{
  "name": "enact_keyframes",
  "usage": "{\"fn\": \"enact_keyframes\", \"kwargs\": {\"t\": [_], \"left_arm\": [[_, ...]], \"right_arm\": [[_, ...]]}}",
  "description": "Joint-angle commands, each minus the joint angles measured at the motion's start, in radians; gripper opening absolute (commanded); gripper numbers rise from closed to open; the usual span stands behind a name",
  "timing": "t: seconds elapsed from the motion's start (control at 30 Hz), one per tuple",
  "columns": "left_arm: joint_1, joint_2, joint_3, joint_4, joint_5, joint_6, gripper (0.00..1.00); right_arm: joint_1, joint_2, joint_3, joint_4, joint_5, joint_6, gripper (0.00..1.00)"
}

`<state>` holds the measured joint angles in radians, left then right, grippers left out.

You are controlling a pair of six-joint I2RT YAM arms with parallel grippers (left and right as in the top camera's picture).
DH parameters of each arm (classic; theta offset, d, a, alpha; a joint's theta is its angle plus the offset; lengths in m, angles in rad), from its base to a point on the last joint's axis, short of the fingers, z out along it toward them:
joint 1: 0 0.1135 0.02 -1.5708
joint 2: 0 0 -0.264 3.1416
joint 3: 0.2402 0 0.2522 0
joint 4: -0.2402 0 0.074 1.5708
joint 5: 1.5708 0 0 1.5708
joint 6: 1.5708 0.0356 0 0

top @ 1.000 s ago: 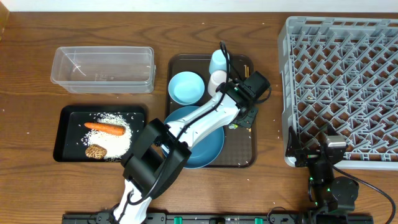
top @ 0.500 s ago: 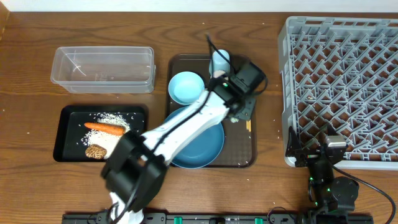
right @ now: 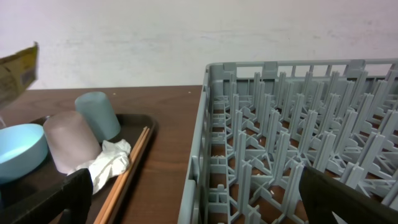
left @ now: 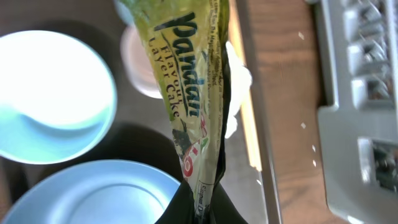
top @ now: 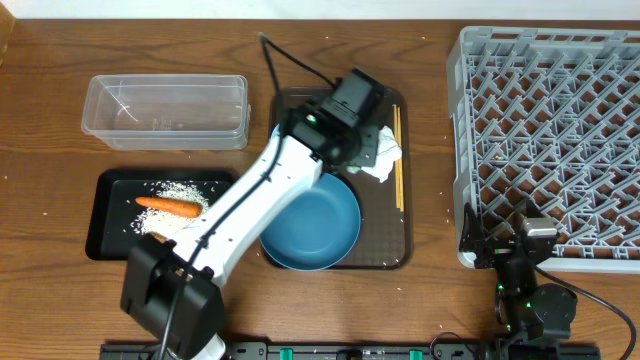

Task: Sort waste into correct bins and load items into the dishwasher rack
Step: 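Carry the wrappers with the left gripper over the clear container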

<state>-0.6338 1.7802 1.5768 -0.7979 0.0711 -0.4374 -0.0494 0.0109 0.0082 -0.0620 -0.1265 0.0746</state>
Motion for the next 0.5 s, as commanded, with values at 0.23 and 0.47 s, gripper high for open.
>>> {"fn": "enact_keyframes", "kwargs": {"t": [0.23, 0.47], "left_arm": [[0.323, -0.024, -0.004, -0.005, -0.013, -0.369, 0.06], [0.572, -0.019, -0.004, 0.000, -0.013, -0.697, 0.06]], "right_arm": [[-0.018, -0.005, -0.003, -0.002, 0.002, -0.002, 0.99], [-0.018, -0.005, -0.003, -0.002, 0.002, -0.002, 0.99]]}}
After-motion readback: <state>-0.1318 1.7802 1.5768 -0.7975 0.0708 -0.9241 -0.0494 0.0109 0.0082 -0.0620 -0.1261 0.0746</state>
